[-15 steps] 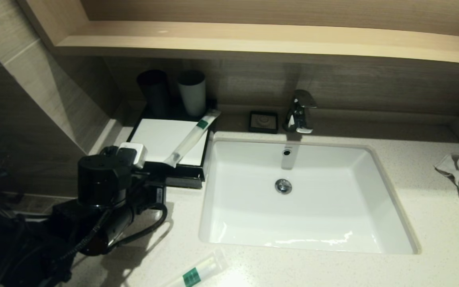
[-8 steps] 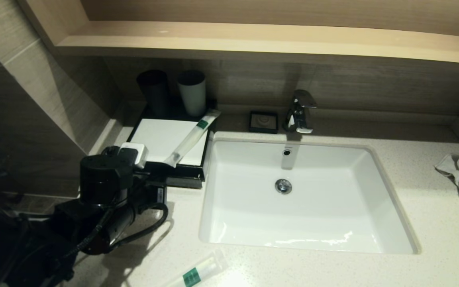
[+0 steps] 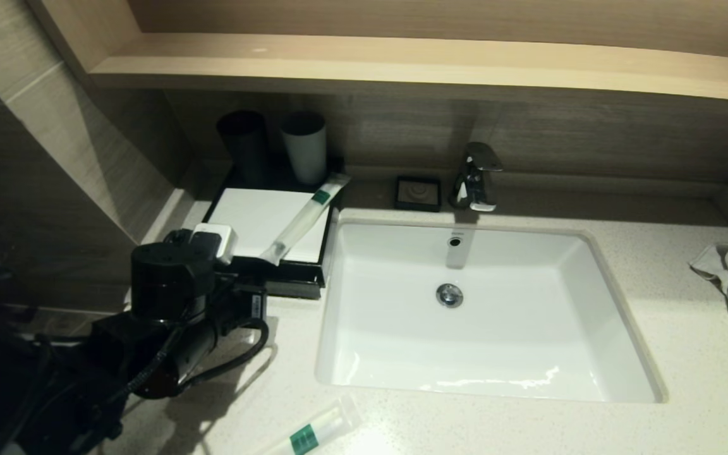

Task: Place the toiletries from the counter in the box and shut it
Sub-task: Open the drawer

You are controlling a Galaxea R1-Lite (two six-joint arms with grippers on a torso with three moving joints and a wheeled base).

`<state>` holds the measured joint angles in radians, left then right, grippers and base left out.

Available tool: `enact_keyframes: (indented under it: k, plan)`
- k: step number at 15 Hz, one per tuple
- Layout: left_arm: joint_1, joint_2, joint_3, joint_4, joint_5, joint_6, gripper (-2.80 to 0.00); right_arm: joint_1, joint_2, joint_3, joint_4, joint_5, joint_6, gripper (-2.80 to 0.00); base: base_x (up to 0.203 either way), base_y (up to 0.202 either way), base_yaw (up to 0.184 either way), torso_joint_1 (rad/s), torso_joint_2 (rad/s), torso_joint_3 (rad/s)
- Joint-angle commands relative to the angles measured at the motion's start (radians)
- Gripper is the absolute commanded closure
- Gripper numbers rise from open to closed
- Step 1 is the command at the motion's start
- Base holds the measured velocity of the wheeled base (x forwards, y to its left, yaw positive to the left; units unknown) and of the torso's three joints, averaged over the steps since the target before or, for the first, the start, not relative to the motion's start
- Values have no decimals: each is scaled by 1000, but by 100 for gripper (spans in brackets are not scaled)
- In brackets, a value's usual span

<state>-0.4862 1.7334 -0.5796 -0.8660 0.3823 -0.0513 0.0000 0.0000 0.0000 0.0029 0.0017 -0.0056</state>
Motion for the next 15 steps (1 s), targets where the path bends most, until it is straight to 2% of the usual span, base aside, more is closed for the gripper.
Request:
enact_keyframes:
  k: [1, 15]
  plan:
    - [0, 8, -3, -5, 3, -1, 0, 0, 0, 0, 0, 0, -1, 0, 0, 0, 0, 0, 0, 0]
    - [9, 46, -32, -48, 4, -1, 0, 0, 0, 0, 0, 0, -1, 0, 0, 0, 0, 0, 0, 0]
